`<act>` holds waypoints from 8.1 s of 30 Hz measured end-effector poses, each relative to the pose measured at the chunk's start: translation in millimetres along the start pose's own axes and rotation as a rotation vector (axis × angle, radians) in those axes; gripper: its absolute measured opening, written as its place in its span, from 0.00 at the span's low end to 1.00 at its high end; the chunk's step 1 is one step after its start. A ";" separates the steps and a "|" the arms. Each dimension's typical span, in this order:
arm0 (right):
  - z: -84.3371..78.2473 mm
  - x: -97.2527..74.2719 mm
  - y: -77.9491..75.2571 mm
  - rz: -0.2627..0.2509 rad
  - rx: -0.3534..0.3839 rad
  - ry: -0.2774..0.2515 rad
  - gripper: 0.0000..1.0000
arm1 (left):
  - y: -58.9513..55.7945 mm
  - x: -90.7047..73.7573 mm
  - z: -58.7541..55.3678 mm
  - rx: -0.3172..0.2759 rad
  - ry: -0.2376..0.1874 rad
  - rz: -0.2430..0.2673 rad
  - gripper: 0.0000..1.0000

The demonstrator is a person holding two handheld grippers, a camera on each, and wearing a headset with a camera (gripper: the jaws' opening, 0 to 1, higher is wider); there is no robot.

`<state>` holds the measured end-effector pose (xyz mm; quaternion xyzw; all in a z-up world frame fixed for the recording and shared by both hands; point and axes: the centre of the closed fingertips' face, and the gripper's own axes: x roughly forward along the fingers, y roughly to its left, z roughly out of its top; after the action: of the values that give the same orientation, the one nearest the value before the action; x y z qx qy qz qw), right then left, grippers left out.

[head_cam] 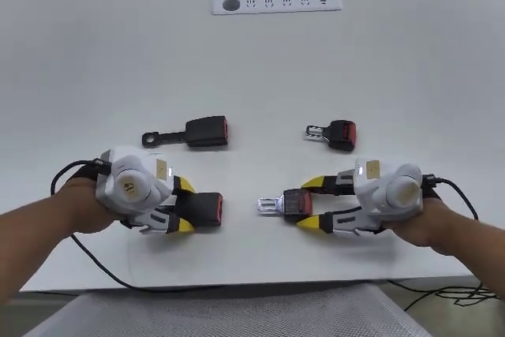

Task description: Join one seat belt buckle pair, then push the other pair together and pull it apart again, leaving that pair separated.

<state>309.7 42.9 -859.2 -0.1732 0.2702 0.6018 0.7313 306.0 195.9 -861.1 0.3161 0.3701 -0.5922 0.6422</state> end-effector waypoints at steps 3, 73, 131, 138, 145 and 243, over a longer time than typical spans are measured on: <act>3.3 4.2 2.4 0.007 0.005 -0.003 0.35 | -0.2 -0.1 0.3 -0.001 0.002 0.000 0.35; 51.8 72.3 23.9 -0.001 0.040 0.016 0.34 | -0.9 -1.5 0.8 0.055 0.040 -0.018 0.34; 52.5 64.4 22.7 0.014 0.064 -0.073 0.33 | 0.2 -3.8 0.9 0.007 -0.093 -0.044 0.33; 52.3 64.0 23.0 0.018 0.058 -0.067 0.33 | -0.5 -3.9 1.0 0.011 -0.084 -0.048 0.33; 52.3 63.6 23.2 0.017 0.062 -0.067 0.33 | -0.3 -3.8 0.5 0.014 -0.079 -0.053 0.33; -22.5 -59.0 -128.9 -0.266 0.157 0.121 0.70 | 131.4 -19.8 22.3 -0.043 0.018 0.179 0.60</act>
<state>423.3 -44.2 -850.8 -0.1859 0.3346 0.4652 0.7982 438.5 200.4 -836.8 0.3393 0.3586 -0.5215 0.6959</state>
